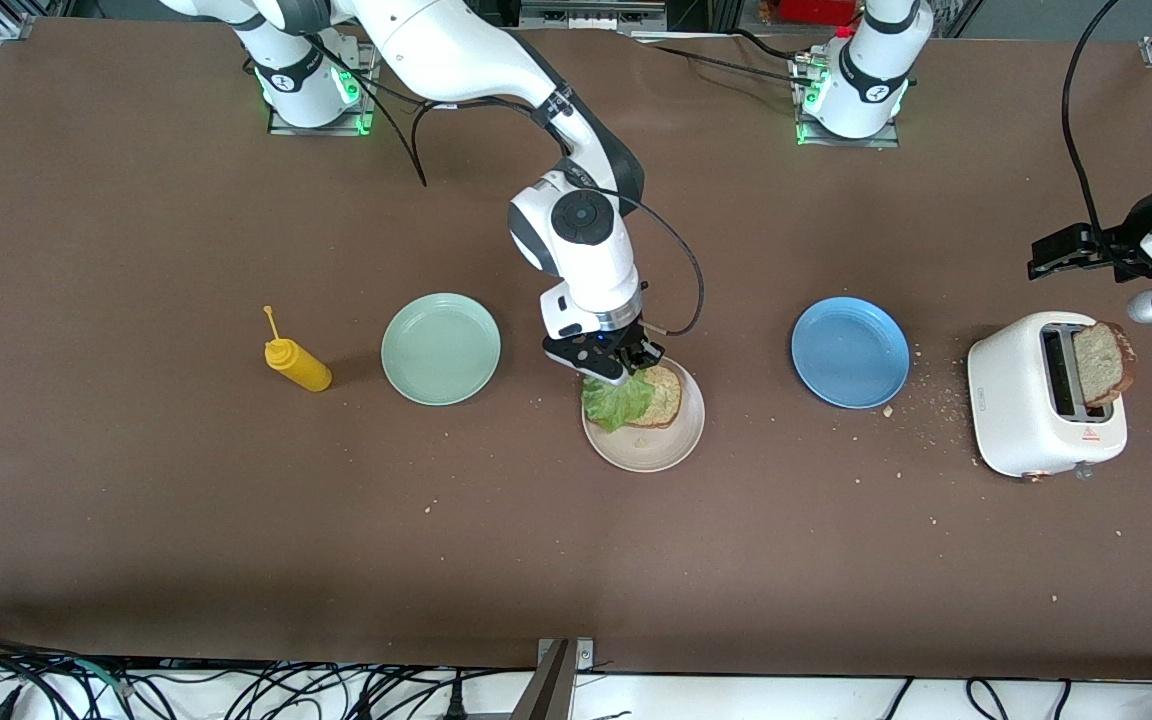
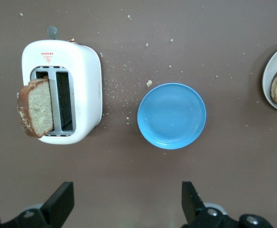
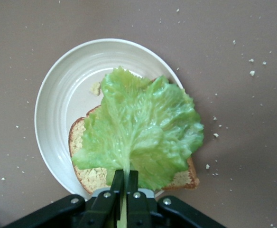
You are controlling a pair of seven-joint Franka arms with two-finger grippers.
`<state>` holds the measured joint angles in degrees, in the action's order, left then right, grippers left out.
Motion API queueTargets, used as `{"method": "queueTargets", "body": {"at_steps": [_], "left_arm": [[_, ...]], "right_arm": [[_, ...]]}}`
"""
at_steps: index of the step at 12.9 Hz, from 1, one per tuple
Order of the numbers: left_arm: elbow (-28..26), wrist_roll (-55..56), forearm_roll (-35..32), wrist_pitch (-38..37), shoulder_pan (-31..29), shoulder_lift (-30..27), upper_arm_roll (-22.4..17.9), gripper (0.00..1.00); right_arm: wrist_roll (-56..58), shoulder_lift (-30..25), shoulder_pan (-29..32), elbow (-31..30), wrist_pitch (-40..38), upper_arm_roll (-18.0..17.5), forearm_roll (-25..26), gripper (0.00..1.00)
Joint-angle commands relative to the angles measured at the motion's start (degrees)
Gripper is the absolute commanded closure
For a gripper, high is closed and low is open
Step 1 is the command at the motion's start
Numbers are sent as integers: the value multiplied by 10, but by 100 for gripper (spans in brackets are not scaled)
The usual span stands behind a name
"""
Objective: Make sandwich in beige plate with both arms
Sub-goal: 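Lower the lettuce onto the toast and open the right gripper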
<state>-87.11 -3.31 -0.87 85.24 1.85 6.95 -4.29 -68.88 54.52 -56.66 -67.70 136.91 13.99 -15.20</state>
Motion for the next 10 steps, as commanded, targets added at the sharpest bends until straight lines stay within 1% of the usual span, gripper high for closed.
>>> {"method": "queueTargets", "body": {"at_steps": [1,3,4,6,8,9,10], "left_arm": [[0,3,16,3,-2,-2,0,0],[0,3,17,3,-2,-1,0,0],[0,3,16,3,-2,-1,0,0],[0,3,16,3,-2,-1,0,0],[0,3,16,3,-2,-1,0,0],[0,3,16,3,-1,-1,0,0],[0,3,16,3,-1,-1,0,0]], "right_arm": [[-14,8,-4,10,6,1,13,38],[-17,8,-3,12,10,2,11,34],[-29,6,-3,12,10,2,11,29],[-35,-4,0,13,1,6,10,29],[-28,-26,15,13,-42,10,9,29],[-10,-50,33,13,-73,8,9,29],[34,-76,48,13,-114,9,8,29]]}}
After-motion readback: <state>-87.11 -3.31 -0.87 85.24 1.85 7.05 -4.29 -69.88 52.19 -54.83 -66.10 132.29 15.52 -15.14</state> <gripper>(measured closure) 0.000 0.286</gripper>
